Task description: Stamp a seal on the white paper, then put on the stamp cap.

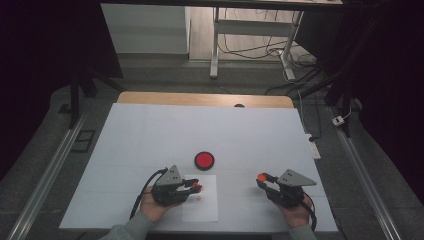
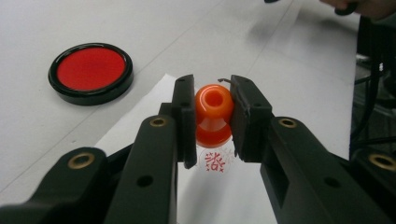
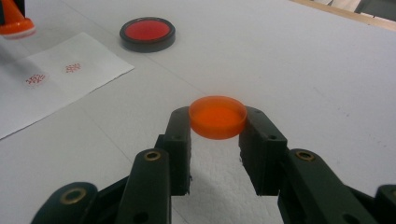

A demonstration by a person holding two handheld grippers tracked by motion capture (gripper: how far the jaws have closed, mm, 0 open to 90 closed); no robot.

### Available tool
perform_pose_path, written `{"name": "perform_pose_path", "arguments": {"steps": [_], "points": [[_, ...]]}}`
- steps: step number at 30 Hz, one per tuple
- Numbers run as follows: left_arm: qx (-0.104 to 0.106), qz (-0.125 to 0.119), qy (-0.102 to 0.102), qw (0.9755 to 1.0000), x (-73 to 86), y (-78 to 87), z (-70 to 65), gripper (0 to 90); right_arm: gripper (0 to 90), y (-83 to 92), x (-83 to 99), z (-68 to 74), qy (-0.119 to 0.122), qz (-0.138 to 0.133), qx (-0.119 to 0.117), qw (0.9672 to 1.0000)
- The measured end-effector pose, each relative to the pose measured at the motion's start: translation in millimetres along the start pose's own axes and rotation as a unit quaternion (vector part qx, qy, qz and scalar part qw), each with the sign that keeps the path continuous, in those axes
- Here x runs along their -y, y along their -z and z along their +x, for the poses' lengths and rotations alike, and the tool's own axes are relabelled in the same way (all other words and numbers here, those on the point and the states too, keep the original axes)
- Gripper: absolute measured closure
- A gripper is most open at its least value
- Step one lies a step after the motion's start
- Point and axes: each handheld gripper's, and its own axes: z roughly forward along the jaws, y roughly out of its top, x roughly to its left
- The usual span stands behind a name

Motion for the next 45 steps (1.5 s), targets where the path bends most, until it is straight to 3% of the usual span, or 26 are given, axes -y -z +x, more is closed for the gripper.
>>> {"name": "perform_pose_path", "arguments": {"steps": [27,45], "points": [[0.005,-0.045,0.04,0.9982,-11.2,31.3,16.6,72.6,64.3,-2.5,0.6,0.0,0.001,0.0,-0.003,1.0],[0.018,-0.048,0.038,0.998,-16.8,34.8,15.8,72.6,64.3,-3.8,0.9,0.5,-0.001,0.002,-0.001,1.0]]}}
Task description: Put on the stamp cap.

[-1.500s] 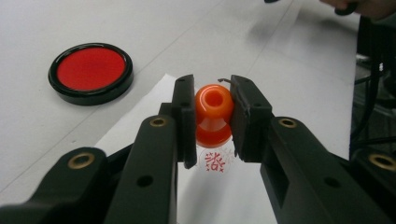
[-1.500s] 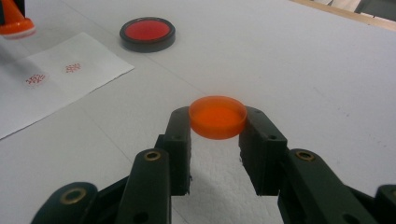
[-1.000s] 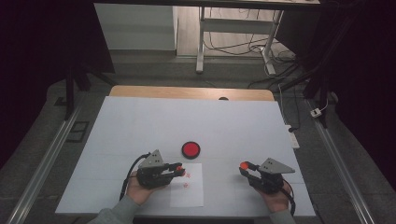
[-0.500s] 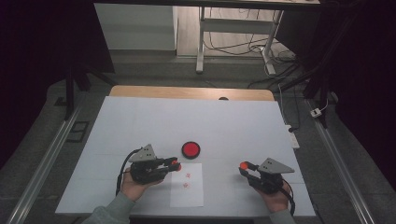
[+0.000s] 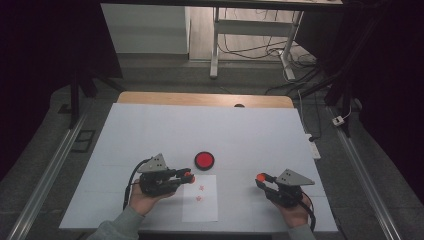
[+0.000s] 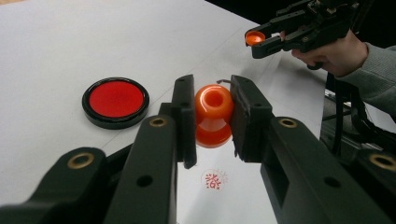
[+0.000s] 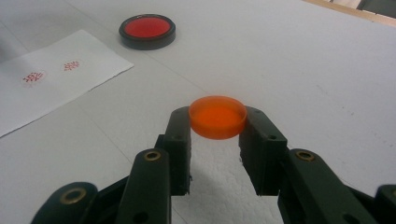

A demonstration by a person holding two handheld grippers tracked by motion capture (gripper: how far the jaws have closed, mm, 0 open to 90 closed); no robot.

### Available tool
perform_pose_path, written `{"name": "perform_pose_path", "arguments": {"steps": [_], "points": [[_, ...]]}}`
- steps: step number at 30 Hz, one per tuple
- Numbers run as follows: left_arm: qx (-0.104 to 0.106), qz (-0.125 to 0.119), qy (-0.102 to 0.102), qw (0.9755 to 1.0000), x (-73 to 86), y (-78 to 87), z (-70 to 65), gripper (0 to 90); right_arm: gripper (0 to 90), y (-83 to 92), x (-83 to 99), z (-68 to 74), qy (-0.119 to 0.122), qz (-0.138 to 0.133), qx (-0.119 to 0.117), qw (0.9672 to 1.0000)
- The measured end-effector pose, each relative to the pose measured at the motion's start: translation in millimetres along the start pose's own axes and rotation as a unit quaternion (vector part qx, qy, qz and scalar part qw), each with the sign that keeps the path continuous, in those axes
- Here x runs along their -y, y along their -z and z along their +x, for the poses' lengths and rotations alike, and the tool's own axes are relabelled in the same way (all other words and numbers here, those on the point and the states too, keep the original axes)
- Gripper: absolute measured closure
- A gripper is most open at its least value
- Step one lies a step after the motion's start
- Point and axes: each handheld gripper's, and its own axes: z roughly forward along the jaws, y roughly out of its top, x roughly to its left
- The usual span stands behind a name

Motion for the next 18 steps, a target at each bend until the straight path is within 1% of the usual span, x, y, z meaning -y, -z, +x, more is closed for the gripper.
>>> {"name": "perform_pose_path", "arguments": {"steps": [9,14,15,18], "points": [[0.003,0.002,0.001,1.0,-0.2,-1.4,0.1,72.6,64.3,-2.4,-3.0,4.8,0.005,0.0,-0.006,1.0],[0.005,0.002,0.002,1.0,-0.2,-1.8,0.5,72.6,64.3,-4.8,-4.4,7.5,0.006,-0.003,-0.012,0.9999],[0.005,0.002,0.001,1.0,-0.3,-2.0,0.6,72.6,64.3,-5.5,-4.7,8.6,0.005,-0.007,-0.013,0.9999],[0.008,0.003,0.002,1.0,-0.3,-3.6,0.3,72.6,64.3,-6.4,-6.0,11.1,0.01,-0.005,-0.018,0.9998]]}}
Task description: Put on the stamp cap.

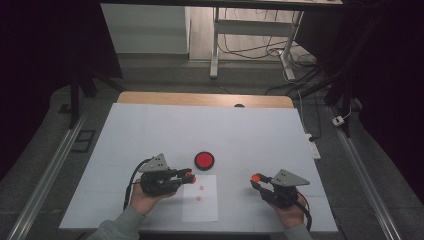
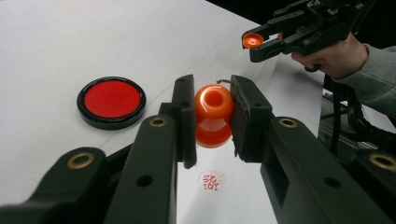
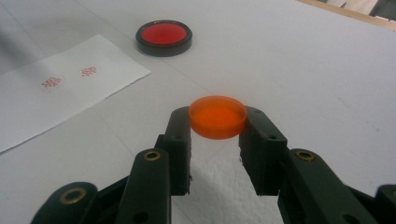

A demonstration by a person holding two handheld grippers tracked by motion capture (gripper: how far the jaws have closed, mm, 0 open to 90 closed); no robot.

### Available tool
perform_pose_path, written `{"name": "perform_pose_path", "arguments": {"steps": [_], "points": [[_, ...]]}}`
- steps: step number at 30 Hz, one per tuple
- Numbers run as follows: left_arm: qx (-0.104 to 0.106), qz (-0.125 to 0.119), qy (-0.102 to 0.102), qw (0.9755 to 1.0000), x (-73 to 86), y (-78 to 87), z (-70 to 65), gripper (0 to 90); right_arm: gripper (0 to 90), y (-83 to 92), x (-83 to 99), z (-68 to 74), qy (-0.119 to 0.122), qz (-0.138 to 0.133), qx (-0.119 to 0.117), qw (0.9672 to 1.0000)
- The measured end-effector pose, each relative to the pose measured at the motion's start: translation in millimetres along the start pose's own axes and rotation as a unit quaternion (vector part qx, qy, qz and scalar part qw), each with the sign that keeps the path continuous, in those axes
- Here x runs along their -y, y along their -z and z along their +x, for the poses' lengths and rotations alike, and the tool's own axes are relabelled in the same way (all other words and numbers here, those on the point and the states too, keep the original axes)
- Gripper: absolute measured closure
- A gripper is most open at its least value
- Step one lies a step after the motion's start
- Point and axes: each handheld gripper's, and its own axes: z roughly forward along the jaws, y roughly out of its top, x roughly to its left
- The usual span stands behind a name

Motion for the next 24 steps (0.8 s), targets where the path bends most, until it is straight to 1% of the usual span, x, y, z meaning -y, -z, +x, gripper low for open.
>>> {"name": "perform_pose_path", "arguments": {"steps": [7,10,12,14,15,16,17,18,19,24], "points": [[0.002,0.003,0.0,1.0,0.1,-3.3,-0.9,72.6,64.3,-3.2,-2.9,6.4,0.006,-0.003,-0.009,0.9999],[0.003,0.002,0.003,1.0,0.3,-3.6,-0.4,72.6,64.3,-4.7,-3.4,8.9,0.002,-0.003,-0.015,0.9999],[0.003,0.004,0.003,1.0,0.7,-4.2,-0.5,72.6,64.3,-6.0,-3.4,10.9,-0.003,-0.008,-0.018,0.9998],[0.003,0.005,0.003,1.0,1.1,-4.9,-0.4,72.6,64.3,-6.1,-4.5,12.8,0.001,-0.005,-0.016,0.9999],[0.004,0.005,0.002,1.0,1.1,-5.1,-0.4,72.6,64.3,-7.0,-4.6,13.8,0.0,-0.009,-0.021,0.9997],[0.004,0.006,0.0,1.0,1.0,-5.5,-0.3,72.6,64.3,-7.0,-5.4,14.7,0.004,-0.004,-0.017,0.9998],[0.004,0.006,0.0,1.0,1.0,-5.9,-0.2,72.6,64.3,-7.9,-5.8,15.4,0.004,-0.006,-0.023,0.9997],[0.004,0.006,0.001,1.0,0.9,-6.1,0.1,72.6,64.3,-8.4,-6.3,15.9,0.007,-0.004,-0.023,0.9997],[0.004,0.006,0.001,1.0,0.9,-6.2,0.4,72.6,64.3,-9.7,-6.3,16.8,0.005,-0.009,-0.025,0.9996],[0.002,0.009,0.001,1.0,1.7,-7.5,1.1,72.6,64.3,-13.4,-8.6,20.4,0.008,-0.004,-0.034,0.9994]]}}
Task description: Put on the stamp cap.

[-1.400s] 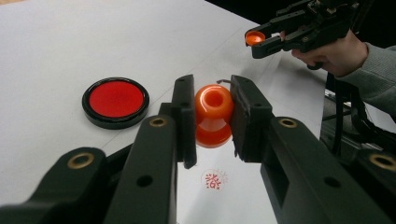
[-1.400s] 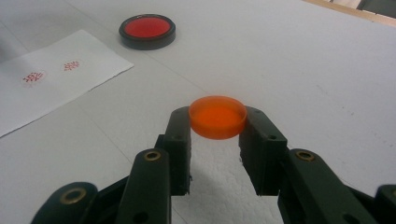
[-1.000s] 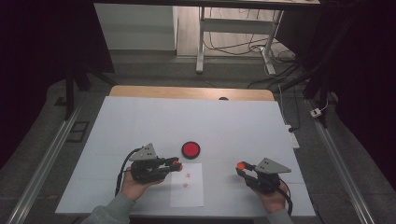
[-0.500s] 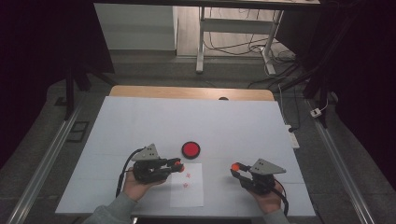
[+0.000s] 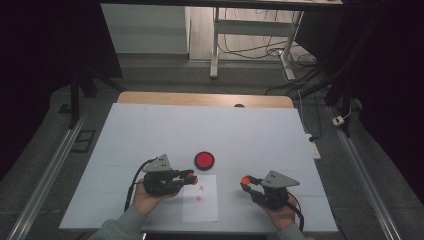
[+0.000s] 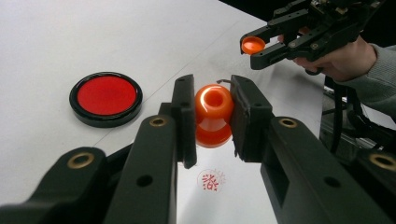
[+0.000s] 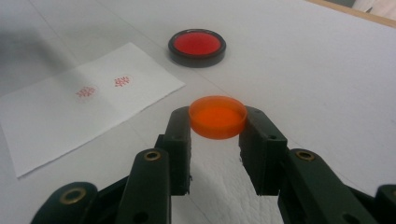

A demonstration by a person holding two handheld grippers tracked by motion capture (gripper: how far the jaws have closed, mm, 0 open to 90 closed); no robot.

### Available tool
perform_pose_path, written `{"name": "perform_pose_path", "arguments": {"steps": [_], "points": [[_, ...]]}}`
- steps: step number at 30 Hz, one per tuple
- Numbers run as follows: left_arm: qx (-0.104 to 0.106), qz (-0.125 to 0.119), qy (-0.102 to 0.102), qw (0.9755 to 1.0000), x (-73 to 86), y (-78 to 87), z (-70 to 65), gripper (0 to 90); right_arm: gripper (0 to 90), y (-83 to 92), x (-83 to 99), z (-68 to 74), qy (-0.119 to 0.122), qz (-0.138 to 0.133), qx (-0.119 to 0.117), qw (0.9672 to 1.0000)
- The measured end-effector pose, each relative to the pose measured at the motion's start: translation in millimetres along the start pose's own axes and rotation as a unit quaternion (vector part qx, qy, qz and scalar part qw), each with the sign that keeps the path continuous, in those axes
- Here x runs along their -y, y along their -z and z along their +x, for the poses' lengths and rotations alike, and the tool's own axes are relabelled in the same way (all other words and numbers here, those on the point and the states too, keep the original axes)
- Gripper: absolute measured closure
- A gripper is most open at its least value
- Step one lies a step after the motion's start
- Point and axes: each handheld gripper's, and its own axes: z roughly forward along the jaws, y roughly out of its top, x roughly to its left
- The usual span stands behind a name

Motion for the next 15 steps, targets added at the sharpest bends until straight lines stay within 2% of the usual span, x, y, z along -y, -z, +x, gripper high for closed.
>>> {"name": "perform_pose_path", "arguments": {"steps": [15], "points": [[-0.005,0.002,-0.004,1.0,0.4,-1.1,-2.9,72.5,64.3,-10.0,-6.3,9.8,0.018,0.001,-0.013,0.9997]]}}
